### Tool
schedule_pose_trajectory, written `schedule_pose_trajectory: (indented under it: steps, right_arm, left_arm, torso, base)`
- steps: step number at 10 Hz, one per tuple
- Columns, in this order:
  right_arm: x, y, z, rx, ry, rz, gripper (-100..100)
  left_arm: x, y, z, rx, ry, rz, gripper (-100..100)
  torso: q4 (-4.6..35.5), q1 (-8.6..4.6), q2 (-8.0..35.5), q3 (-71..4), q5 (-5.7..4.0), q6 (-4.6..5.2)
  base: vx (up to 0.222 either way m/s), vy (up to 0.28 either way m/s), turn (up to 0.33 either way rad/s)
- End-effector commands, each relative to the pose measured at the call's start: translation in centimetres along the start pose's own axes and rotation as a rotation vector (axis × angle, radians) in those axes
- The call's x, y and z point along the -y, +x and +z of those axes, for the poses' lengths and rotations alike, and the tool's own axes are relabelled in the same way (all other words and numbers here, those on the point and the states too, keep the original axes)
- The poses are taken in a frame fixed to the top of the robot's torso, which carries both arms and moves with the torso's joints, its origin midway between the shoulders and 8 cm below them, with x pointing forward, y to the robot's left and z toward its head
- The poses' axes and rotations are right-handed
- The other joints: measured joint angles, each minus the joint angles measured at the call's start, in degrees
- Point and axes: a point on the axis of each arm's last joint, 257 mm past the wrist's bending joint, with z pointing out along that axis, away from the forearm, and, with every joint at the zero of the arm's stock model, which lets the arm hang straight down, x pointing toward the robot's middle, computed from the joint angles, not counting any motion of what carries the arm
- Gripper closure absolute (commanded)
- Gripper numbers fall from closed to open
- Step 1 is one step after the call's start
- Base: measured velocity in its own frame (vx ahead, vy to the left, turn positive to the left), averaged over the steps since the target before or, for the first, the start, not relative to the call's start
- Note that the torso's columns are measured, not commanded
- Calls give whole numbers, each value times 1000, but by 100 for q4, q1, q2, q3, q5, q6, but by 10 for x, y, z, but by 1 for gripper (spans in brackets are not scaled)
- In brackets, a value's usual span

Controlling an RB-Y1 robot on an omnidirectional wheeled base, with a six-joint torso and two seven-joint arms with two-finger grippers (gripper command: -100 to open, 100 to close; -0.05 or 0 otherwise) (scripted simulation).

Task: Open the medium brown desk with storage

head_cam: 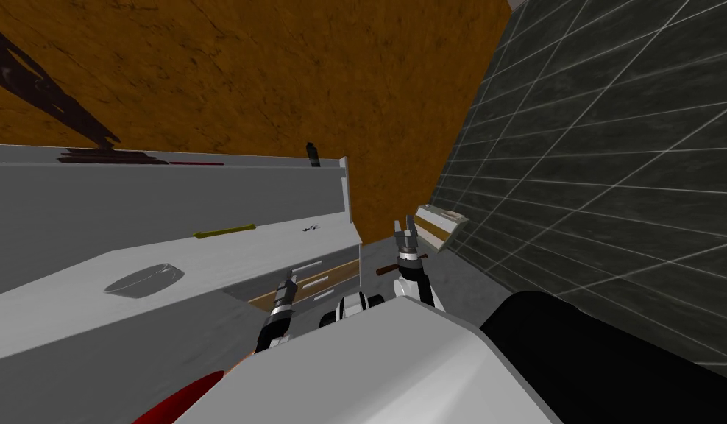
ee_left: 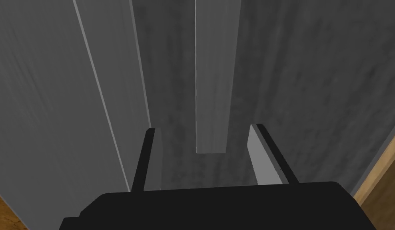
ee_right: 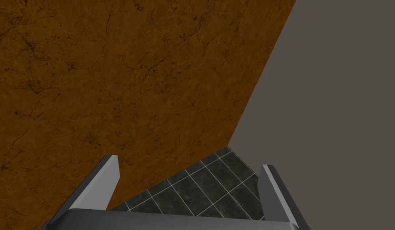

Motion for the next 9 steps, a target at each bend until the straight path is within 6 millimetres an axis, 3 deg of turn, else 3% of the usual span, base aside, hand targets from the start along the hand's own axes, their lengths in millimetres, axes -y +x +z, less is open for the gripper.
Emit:
schedule_pose_trajectory:
  steps: [1,4,5,9]
  right_arm:
    - [0,0,0,0,0,0,0]
    - [0,0,0,0,0,0,0]
    - [0,0,0,0,0,0,0]
    - [0,0,0,0,0,0,0]
  left_arm:
    - [2,-1,-3,-5,-1,-1,100]
    - [4,-1,-5,-7,-1,-1,100]
    - [-1,-2,-3,-3,-13,-1,-100]
    - [-4,-3,0,0,-22,-1,-100]
  torso:
    - [3,-17,18,9,-4,-1]
    - [-2,16,-8,-5,5,0]
    - [-13,7,-54,-31,2,1]
    - [-9,3,-32,-20,1,0]
  base:
    - [-163,-58,26]
    - [-169,0,11]
    - [63,12,-25]
    - [132,24,-10]
